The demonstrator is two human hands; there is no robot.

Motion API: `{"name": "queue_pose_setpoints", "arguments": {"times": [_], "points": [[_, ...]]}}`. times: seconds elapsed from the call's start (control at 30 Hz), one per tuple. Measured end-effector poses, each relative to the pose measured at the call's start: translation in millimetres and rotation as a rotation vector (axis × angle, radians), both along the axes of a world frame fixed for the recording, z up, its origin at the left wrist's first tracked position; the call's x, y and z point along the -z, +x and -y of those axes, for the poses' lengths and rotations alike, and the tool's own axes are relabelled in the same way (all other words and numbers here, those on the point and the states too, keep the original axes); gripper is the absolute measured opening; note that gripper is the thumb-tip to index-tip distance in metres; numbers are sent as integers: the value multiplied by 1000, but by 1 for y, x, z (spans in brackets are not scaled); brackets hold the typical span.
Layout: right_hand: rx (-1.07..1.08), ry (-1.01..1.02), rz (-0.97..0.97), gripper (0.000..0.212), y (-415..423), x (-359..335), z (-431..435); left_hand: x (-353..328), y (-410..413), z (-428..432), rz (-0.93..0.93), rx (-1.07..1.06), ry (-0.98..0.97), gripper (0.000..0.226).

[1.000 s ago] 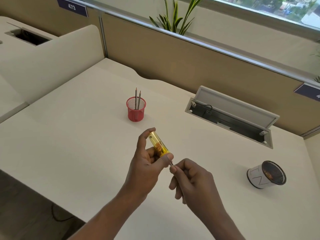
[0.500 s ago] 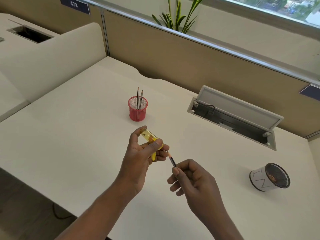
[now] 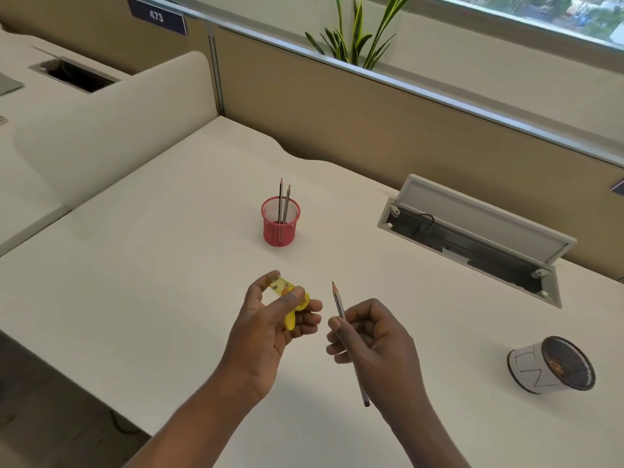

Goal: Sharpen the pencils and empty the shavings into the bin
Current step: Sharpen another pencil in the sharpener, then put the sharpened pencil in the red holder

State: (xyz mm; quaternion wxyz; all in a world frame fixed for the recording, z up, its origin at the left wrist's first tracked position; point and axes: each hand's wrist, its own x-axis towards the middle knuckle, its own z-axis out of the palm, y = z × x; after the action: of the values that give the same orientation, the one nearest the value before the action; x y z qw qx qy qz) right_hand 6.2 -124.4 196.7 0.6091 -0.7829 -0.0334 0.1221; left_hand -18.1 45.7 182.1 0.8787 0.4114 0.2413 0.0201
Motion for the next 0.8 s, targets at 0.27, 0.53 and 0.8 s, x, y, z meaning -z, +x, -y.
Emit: {"name": "queue_pose_setpoints", "arguments": {"times": [0.27,0.53,0.8], "points": [[46,187,-114,14,50,11,-36,8,-6,-27,-50,-21,4,69],[73,73,7,7,125,22,-81,17,-9,-50,-102,-34,-55,70],[168,-33,224,12,228,25,-149,18,-8,-66,-134,23,-129,66]]}}
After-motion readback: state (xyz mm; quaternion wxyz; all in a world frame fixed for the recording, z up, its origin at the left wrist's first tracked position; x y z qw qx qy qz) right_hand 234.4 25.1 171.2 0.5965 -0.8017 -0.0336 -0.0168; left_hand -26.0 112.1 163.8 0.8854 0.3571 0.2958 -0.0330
